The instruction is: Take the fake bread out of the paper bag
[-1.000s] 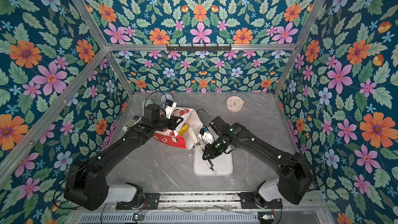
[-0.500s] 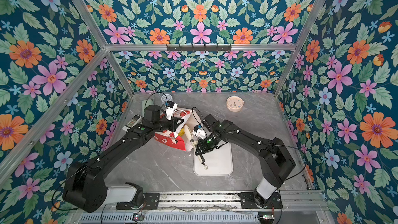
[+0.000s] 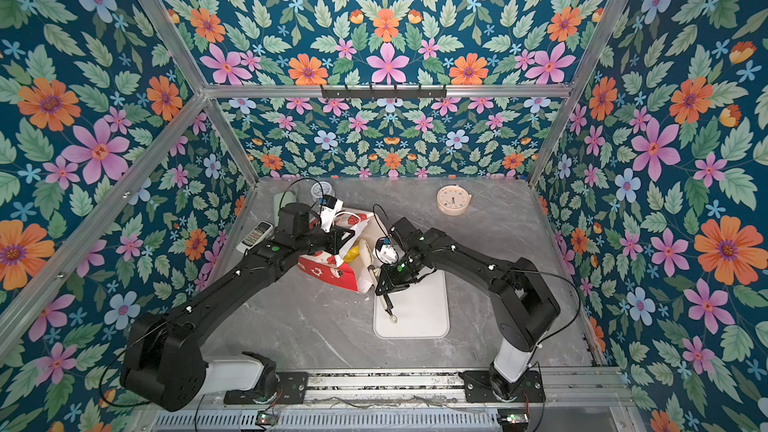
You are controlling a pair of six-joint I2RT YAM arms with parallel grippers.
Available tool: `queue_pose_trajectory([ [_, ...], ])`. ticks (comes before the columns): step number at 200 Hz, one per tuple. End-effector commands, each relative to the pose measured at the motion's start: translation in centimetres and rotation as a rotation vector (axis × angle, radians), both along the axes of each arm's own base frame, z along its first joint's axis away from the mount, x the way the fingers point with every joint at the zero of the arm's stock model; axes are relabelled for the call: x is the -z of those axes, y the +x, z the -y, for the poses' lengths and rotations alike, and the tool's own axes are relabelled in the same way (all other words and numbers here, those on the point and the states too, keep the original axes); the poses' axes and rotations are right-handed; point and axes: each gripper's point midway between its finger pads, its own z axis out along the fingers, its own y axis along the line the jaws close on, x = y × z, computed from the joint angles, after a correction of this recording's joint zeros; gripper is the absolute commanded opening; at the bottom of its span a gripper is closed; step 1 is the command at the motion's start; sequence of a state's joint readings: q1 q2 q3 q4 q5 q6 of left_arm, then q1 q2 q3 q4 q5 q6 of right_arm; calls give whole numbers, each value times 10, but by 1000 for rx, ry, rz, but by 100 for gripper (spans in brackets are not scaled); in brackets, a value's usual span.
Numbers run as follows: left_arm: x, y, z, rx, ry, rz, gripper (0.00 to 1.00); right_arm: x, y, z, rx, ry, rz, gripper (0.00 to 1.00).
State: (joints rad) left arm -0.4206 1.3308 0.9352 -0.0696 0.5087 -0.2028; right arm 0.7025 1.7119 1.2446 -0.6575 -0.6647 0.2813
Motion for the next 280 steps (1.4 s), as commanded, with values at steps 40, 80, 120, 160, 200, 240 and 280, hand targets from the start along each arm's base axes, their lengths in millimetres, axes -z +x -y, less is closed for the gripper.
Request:
queue_pose_trajectory([
  [40,-10,0,4,20,-8,37,0,-8,2,-5,4,27,-1,20],
  [80,-10,-1,4,23,-6,37,0,-8,3,-2,9,5,-2,29],
  [120,-12,-1,5,24,-8,43,0,-7,5,-1,16,-10,1,30],
  [160,-12,-2,5,26,-7,43,0,-11,7,0,33,-9,17,32],
  [200,-9,-3,5,27,-5,39,0,-8,7,1,39,-13,9,34],
  [240,-9,-4,5,27,-4,40,0,-9,11,5,58,-28,38,36],
  [280,-6,-5,4,25,-2,36,0,-31,15,6,78,17,109,36],
])
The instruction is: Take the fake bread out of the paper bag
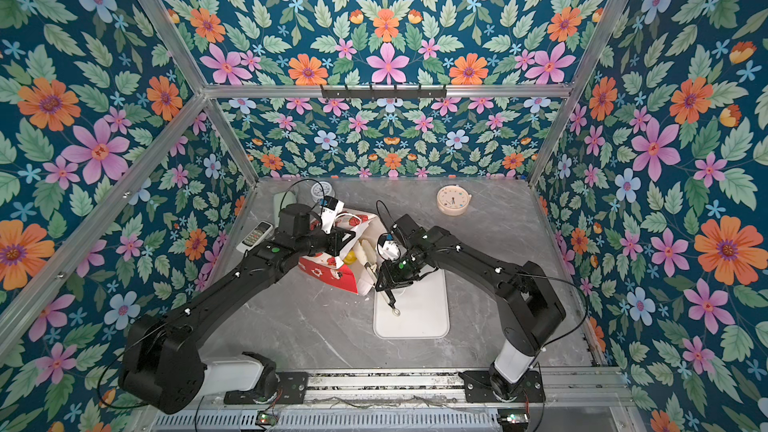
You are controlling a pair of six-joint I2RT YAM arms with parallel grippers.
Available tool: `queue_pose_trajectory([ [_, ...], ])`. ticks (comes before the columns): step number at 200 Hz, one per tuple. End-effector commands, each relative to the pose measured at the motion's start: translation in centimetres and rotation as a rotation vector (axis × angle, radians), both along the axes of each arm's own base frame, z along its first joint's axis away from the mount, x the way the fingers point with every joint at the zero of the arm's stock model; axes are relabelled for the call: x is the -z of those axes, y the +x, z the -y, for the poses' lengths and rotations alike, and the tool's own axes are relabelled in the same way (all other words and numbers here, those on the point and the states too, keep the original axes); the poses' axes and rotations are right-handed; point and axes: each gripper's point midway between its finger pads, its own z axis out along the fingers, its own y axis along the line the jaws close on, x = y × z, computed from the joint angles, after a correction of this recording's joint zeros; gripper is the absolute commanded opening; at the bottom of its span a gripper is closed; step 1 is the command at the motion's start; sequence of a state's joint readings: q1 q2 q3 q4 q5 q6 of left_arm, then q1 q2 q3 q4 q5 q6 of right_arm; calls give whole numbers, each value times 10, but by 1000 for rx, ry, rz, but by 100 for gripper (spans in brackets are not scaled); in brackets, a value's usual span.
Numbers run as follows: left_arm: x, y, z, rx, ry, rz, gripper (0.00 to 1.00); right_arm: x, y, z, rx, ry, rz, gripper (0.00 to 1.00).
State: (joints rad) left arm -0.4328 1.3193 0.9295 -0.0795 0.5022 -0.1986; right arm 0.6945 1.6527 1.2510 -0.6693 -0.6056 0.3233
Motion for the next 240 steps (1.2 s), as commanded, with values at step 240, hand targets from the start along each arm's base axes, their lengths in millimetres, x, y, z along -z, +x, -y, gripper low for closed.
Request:
queue_pose_trajectory([
  [240,-11,-2,6,22,-14,46,0,-66,21,42,187,76,340,35],
])
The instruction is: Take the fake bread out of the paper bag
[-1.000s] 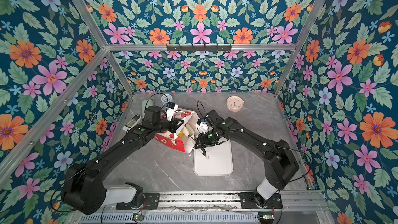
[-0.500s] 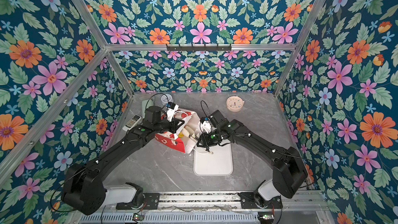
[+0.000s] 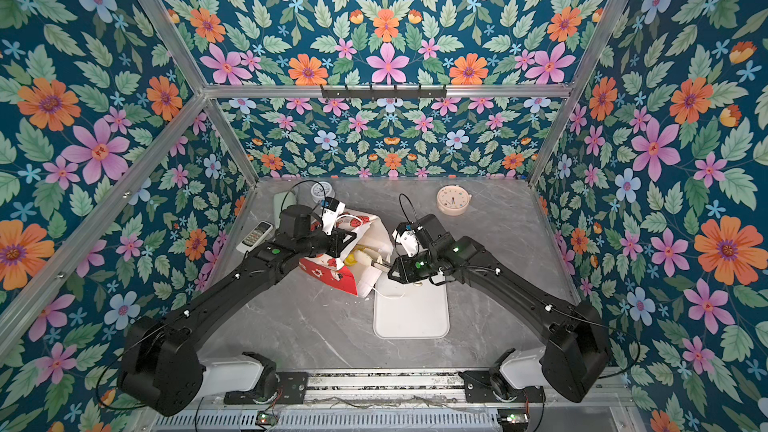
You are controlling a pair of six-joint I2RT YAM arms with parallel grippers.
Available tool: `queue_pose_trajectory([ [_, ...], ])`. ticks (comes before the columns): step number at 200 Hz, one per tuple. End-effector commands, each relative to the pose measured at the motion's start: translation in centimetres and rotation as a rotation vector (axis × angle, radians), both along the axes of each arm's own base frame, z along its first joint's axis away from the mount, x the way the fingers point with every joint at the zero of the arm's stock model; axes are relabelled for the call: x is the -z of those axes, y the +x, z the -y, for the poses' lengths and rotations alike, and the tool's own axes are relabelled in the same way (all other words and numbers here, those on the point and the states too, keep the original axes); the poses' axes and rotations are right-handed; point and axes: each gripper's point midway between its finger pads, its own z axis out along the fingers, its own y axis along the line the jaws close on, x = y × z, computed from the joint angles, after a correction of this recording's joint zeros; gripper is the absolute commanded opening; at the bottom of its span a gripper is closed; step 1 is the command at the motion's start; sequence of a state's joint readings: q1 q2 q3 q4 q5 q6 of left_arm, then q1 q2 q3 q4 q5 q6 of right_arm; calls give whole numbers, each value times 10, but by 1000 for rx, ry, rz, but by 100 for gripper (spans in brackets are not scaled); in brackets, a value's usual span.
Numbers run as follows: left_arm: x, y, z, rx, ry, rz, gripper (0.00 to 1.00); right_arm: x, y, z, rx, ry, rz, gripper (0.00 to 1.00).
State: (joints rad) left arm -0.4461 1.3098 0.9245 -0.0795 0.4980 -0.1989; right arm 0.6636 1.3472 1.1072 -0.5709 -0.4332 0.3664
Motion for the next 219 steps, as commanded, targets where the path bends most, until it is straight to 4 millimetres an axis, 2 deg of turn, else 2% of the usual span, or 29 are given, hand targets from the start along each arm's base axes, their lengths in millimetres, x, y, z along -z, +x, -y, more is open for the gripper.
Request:
queue_pose_trajectory([
  [1,-10,2,3,13,-14,42,0,-15,11,3,36,28,77,35],
  [27,-10,2,4,15,-15,40,0,-20,12,8,53,45,100,35],
  [61,-11,3,6,19,-17,41,0,-8,12,5,44,34,62,36],
  [219,-12,1,8,26,-15,42,0,15,23,-16,7,61,3,35],
])
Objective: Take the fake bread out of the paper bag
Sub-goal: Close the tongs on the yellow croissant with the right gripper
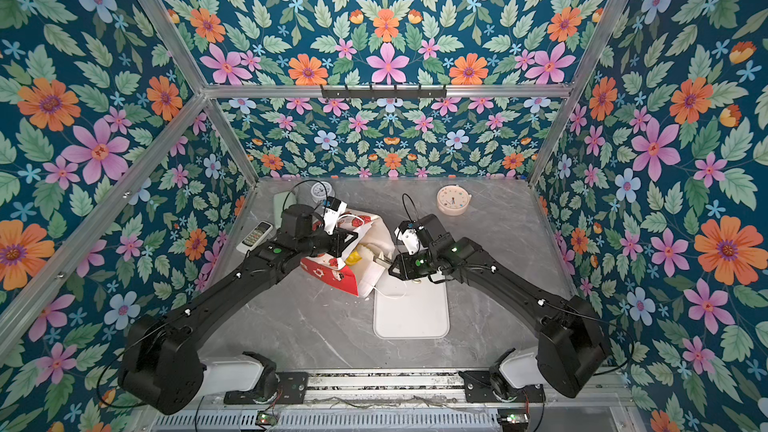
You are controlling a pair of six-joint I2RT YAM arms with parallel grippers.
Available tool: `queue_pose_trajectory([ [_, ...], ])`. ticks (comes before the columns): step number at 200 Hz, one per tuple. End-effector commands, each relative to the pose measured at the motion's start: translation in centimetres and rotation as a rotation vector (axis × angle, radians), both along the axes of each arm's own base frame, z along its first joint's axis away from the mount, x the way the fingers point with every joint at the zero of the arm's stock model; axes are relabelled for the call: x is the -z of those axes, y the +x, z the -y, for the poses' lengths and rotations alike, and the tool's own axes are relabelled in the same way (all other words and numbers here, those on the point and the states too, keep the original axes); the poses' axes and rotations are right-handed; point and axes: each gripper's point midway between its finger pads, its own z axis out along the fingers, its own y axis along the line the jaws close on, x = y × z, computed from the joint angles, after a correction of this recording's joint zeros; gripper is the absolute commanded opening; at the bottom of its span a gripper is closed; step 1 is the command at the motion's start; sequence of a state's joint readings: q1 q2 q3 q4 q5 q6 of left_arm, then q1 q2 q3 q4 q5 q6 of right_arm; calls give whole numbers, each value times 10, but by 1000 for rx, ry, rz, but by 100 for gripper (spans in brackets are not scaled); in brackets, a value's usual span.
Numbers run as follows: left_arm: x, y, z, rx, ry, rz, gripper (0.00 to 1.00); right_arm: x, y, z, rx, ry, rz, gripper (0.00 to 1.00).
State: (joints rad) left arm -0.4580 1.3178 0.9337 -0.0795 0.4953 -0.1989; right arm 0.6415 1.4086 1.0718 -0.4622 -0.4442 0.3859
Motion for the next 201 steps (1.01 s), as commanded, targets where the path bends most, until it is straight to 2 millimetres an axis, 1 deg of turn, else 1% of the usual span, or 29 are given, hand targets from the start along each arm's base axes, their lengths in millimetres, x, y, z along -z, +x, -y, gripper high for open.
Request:
queue_pose_trajectory([
  [1,-10,2,4,17,-15,40,0,-4,5,-11,-23,44,13,35],
  [26,-9,3,4,13,-16,40,0,2,0,-15,-52,55,-23,27],
  [47,-8,4,5,13,-17,36,0,4,-2,-12,-43,48,-25,20],
  [64,-6,4,4,9,-15,34,0,-1,-4,-9,-43,46,-9,10],
  [78,-5,5,4,4,-14,32,0,-8,-5,-6,-34,49,11,7],
  [104,-5,5,3,-6,-16,31,0,-27,-8,0,-32,66,57,4],
  [118,-3,6,1,-18,-13,32,0,-34,-10,2,-34,64,77,1],
  [140,-4,8,0,-33,-16,35,0,-37,-13,9,-33,41,87,0],
  [177,-10,14,-2,-65,-29,50,0,-42,-23,19,-27,26,100,0],
  [201,-15,19,-3,-91,-43,59,0,-51,-31,27,-24,37,122,0],
])
